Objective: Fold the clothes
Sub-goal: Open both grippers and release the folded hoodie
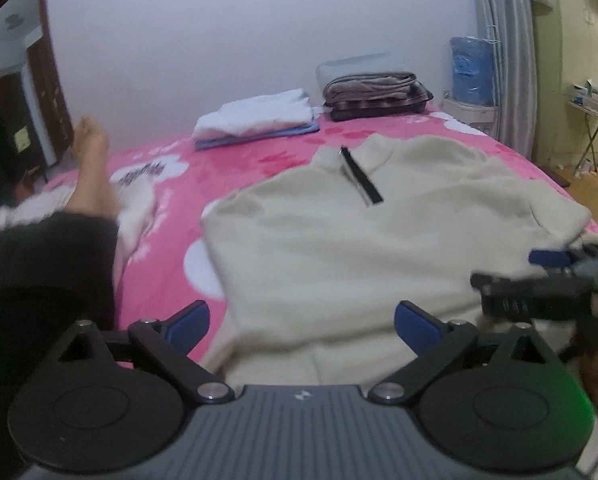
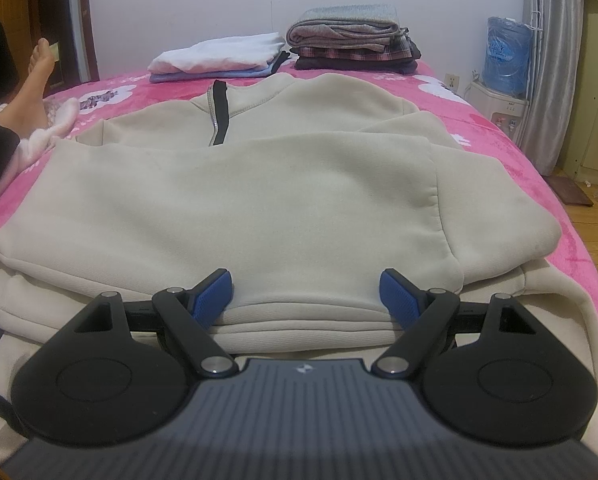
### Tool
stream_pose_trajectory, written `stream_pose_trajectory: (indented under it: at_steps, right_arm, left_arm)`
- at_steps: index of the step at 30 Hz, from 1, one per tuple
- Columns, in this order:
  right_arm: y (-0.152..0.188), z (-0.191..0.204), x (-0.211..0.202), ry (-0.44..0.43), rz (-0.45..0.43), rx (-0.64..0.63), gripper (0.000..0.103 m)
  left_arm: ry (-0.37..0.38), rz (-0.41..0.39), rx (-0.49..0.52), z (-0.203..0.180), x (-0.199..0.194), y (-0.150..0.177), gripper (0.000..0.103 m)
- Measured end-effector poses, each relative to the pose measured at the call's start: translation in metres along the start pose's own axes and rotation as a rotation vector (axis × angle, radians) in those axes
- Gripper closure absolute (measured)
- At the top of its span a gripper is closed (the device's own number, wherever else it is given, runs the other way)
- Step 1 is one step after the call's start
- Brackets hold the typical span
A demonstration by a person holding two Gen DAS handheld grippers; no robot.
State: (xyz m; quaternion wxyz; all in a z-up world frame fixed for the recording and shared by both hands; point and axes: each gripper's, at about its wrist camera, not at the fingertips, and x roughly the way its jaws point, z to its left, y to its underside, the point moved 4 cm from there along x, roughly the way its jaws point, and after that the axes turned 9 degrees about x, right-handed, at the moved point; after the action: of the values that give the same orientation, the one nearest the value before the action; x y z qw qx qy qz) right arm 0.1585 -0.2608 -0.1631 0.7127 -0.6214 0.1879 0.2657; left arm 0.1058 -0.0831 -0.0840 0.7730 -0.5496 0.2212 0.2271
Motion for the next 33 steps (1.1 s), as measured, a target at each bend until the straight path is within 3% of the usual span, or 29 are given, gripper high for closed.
stream_pose_trajectory:
  at_steps: [5, 6, 9, 11, 17, 21, 27, 30, 33]
  right_arm:
    - [0.000, 0.000, 0.000, -0.004, -0.002, 0.003, 0.021]
    - [0.001, 0.000, 0.000, -0.006, -0.002, 0.002, 0.021]
    - [0.001, 0.000, 0.000, -0.007, -0.002, 0.001, 0.021]
    - [0.001, 0.001, 0.000, -0.007, -0.001, 0.000, 0.020]
    - [-0.001, 0.003, 0.002, 0.002, 0.014, -0.006, 0.020]
    - [-0.021, 0.006, 0.003, 0.023, 0.095, -0.040, 0.020]
    - [-0.056, 0.001, 0.002, 0.119, 0.023, -0.066, 0.021]
    - [-0.046, -0.016, 0.022, 0.176, 0.063, -0.020, 0.021]
    - [-0.033, -0.025, 0.032, 0.178, 0.055, 0.016, 0.015]
  left_arm:
    - [-0.005, 0.011, -0.023, 0.007, 0.040, -0.017, 0.044]
    - [-0.001, 0.031, -0.027, 0.008, 0.049, -0.013, 0.051]
    - [0.030, 0.115, -0.051, 0.007, 0.070, 0.015, 0.058]
    - [0.044, 0.136, -0.069, 0.005, 0.080, 0.031, 0.058]
    - [0.064, 0.147, -0.098, 0.008, 0.082, 0.029, 0.056]
    - [0.085, 0.143, -0.113, 0.013, 0.083, 0.030, 0.055]
    - [0.098, 0.146, -0.139, 0.010, 0.083, 0.029, 0.046]
    - [0.100, 0.145, -0.140, 0.010, 0.083, 0.030, 0.046]
    - [0.104, 0.145, -0.146, 0.011, 0.083, 0.030, 0.046]
